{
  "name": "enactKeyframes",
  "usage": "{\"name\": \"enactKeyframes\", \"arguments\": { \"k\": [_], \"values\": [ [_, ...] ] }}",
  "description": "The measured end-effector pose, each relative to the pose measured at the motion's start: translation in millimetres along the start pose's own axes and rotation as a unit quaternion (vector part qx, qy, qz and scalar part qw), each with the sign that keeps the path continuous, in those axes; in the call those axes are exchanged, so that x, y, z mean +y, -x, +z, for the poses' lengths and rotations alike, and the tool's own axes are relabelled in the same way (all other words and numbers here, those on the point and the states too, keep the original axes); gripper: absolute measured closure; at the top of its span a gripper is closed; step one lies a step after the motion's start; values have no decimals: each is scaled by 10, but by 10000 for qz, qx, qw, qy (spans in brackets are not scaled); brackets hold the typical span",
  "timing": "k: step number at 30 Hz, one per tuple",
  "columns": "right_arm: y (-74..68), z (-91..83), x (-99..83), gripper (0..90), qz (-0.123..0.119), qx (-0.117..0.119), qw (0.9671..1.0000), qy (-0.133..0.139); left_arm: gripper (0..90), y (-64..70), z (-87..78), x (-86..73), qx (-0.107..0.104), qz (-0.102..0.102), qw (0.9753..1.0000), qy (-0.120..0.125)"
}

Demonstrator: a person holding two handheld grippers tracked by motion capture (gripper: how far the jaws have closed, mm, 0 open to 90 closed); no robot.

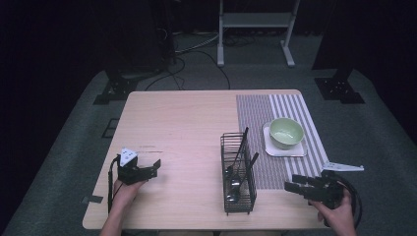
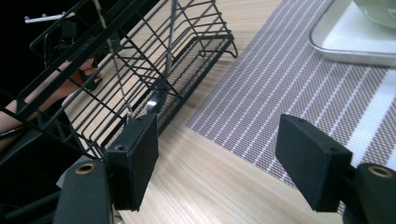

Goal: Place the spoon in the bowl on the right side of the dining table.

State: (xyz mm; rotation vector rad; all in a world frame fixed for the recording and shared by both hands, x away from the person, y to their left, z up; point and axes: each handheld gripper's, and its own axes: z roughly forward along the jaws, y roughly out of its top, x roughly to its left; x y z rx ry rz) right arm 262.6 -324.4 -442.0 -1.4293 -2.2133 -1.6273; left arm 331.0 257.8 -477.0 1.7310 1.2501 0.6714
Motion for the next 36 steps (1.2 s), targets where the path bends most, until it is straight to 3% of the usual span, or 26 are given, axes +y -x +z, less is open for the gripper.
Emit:
{"name": "enactKeyframes", "arguments": {
  "k": [36],
  "values": [
    [-324,243,412,282,-360,262,9986,-282,0,-2,-1,-1,-3,-12,10000,4]
  ]
}}
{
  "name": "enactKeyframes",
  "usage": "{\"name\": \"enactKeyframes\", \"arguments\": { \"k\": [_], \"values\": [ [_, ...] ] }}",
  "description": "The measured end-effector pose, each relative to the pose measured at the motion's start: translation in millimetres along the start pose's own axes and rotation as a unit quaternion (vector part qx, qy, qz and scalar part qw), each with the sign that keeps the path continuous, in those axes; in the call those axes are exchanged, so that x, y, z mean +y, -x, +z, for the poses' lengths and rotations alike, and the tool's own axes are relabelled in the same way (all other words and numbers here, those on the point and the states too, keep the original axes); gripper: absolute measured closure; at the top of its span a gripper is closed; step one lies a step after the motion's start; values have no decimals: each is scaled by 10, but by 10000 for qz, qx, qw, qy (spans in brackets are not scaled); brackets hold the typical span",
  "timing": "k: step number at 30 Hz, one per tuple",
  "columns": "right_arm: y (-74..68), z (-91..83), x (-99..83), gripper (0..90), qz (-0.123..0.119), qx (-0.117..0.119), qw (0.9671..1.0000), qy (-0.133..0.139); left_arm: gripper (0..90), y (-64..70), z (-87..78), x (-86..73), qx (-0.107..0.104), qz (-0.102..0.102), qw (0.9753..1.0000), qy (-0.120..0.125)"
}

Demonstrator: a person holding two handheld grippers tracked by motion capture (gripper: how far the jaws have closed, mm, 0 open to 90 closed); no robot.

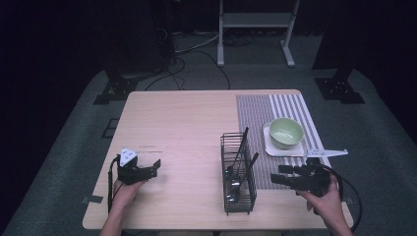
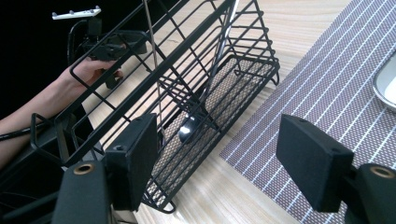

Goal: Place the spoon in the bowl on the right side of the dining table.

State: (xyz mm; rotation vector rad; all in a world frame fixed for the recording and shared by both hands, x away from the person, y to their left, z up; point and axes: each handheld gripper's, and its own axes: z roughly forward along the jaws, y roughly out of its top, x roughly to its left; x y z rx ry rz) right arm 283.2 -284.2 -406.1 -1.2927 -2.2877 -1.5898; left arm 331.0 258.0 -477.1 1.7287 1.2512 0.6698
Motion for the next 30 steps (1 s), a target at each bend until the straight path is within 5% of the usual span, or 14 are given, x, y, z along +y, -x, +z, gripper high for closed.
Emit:
{"name": "enactKeyframes", "arguments": {
  "k": [30],
  "values": [
    [-213,43,270,273,-157,384,9991,13,0,-1,-2,0,-6,15,10000,-5]
  ]
}}
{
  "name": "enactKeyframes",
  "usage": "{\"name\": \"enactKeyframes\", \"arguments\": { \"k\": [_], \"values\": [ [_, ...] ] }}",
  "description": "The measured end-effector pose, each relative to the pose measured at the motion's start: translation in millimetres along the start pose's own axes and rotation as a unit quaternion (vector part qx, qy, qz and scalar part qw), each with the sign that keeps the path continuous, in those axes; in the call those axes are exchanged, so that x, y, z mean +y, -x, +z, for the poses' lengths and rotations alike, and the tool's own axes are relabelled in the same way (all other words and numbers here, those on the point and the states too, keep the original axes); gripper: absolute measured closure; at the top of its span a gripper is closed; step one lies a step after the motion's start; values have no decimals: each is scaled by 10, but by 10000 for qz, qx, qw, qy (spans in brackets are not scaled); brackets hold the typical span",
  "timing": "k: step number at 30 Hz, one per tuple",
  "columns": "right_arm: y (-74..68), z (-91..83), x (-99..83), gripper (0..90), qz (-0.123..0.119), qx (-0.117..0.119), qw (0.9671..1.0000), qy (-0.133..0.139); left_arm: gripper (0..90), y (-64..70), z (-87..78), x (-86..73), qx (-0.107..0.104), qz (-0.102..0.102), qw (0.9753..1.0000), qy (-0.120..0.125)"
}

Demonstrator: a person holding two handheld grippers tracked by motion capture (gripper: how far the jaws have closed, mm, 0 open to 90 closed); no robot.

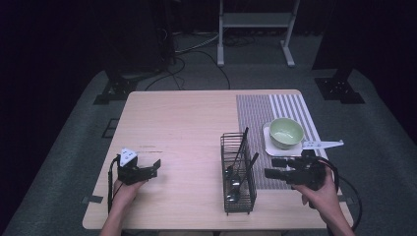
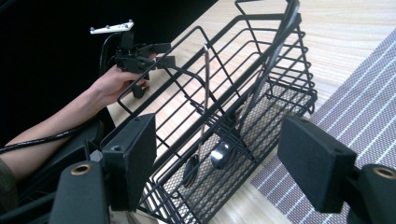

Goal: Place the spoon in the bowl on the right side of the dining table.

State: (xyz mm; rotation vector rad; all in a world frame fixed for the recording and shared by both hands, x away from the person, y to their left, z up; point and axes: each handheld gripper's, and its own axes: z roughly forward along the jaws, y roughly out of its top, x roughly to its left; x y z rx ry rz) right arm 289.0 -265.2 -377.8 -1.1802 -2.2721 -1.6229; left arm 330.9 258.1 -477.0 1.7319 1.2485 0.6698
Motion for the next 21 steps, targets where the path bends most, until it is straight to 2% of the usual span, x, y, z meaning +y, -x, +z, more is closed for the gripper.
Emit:
{"name": "enactKeyframes", "arguments": {
  "k": [11,21],
  "values": [
    [-24,77,66,270,30,156,9999,-24,0,1,0,0,-1,5,10000,-1],
    [-42,165,117,270,-4,204,9997,-109,0,2,0,0,-5,9,10000,1]
  ]
}}
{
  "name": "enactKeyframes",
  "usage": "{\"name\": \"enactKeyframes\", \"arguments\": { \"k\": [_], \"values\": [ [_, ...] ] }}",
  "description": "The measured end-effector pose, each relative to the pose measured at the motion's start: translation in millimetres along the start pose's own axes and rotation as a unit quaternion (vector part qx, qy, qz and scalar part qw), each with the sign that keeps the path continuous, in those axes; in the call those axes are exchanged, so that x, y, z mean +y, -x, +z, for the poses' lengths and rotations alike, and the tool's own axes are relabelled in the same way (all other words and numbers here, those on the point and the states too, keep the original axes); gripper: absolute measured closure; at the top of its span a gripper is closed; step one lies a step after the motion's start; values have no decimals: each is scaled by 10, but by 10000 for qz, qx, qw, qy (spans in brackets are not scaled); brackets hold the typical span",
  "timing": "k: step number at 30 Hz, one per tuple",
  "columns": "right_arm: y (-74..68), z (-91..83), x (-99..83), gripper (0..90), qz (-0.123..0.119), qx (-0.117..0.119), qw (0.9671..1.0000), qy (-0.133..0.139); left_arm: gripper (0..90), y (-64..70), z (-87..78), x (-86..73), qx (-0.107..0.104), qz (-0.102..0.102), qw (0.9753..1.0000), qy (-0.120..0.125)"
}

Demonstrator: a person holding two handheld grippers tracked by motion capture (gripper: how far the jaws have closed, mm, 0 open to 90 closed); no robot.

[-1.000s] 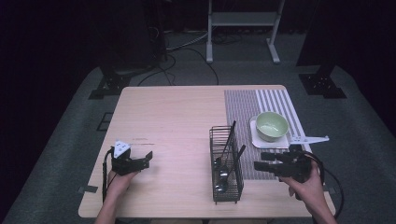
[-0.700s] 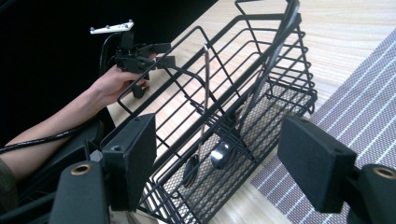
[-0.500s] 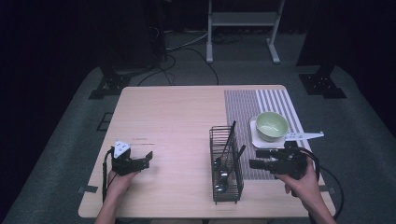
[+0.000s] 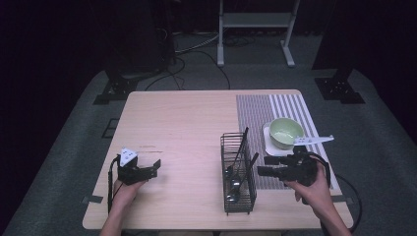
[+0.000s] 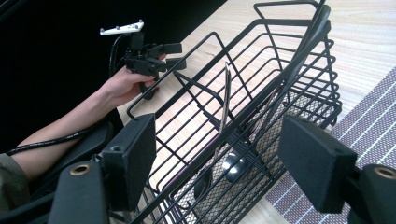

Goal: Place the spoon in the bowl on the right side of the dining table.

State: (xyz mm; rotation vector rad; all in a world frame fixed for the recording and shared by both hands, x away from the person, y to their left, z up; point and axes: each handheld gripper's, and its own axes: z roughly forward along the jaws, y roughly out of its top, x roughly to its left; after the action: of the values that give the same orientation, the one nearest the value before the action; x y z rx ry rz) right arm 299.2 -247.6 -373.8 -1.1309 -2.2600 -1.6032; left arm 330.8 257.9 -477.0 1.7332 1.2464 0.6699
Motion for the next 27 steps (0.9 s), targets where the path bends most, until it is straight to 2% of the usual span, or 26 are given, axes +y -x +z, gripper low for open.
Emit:
{"name": "enactKeyframes", "arguments": {
  "k": [27],
  "values": [
    [-56,145,159,276,-140,-34,9998,-114,0,-2,-1,-1,-1,4,10000,-6]
  ]
}}
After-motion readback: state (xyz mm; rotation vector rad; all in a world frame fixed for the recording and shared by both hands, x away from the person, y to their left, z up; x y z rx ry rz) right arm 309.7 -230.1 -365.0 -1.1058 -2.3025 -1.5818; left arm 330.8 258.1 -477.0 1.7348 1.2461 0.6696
